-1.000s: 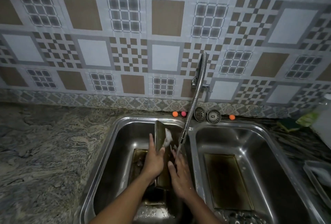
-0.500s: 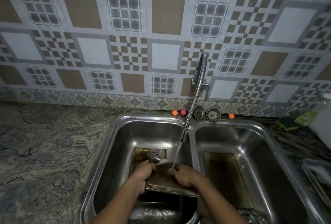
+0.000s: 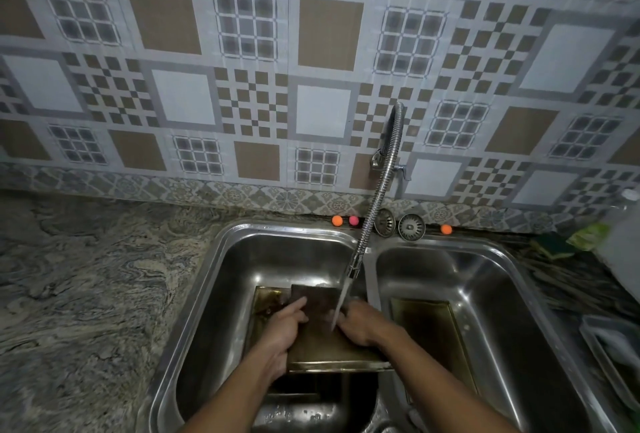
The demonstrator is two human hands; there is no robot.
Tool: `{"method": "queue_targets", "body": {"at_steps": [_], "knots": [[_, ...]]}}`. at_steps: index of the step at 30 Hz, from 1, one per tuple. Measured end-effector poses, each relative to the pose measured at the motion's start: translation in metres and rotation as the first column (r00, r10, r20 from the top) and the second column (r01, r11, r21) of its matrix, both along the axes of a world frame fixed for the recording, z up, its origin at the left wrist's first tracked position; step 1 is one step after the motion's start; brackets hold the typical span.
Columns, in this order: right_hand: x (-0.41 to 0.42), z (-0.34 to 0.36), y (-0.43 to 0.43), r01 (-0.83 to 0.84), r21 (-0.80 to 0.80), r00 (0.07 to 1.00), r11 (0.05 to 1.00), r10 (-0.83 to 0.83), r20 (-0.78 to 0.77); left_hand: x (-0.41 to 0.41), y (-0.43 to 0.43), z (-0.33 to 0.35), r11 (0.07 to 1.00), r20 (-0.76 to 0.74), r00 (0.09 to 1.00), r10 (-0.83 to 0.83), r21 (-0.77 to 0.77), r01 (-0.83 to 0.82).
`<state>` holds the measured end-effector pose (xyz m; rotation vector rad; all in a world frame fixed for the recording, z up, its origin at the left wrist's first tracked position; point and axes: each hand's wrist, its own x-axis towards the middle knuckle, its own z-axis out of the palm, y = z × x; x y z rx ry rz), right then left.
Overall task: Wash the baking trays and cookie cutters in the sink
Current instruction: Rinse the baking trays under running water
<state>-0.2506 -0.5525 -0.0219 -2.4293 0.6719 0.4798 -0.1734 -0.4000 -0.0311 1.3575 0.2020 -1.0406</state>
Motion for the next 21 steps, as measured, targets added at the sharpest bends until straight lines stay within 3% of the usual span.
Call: {"method": "queue_targets", "body": {"at_steps": [2, 3, 6, 9, 11, 14, 16, 19, 21], "knots": [[0.005, -0.006, 0.000, 0.046, -0.090, 0.999, 0.995, -0.044, 0.021, -0.006, -0.001, 0.004, 1.000, 0.033, 0.999, 0.005, -0.018, -0.004], [0.009, -0.010, 0.003, -0.013, -0.105, 0.999, 0.994, 0.017, 0.037, -0.009, -0.001, 0.007, 1.000, 0.055, 0.998, 0.006, -0.024, -0.004], [0.017, -0.008, 0.015, -0.139, 0.014, 0.980, 0.990, 0.136, 0.146, -0.006, -0.003, 0.009, 1.000, 0.122, 0.993, -0.005, -0.020, 0.008], [0.025, -0.013, 0.000, 0.153, -0.083, 0.961, 0.985, -0.129, 0.243, -0.005, -0.002, 0.018, 0.998, 0.177, 0.983, -0.055, -0.019, 0.059], [0.030, -0.010, 0.003, 0.275, -0.038, 0.928, 0.961, -0.255, 0.273, -0.006, -0.005, 0.025, 0.998, 0.224, 0.973, -0.050, -0.030, 0.058], [0.040, -0.006, 0.032, -0.015, 0.009, 0.938, 1.000, 0.011, 0.348, -0.001, -0.016, 0.030, 0.996, 0.296, 0.951, 0.088, -0.037, -0.081], [0.031, -0.004, 0.051, -0.116, -0.005, 0.910, 0.993, 0.109, 0.400, 0.006, -0.021, 0.026, 0.979, 0.267, 0.942, 0.203, -0.070, -0.192], [0.003, -0.004, 0.048, -0.134, -0.123, 0.861, 0.983, 0.176, 0.477, 0.015, -0.027, 0.019, 0.912, 0.232, 0.884, 0.406, -0.038, -0.409], [-0.010, -0.014, 0.030, 0.008, -0.169, 0.811, 0.986, 0.092, 0.578, 0.016, -0.033, 0.016, 0.855, 0.147, 0.845, 0.515, -0.013, -0.519]]}}
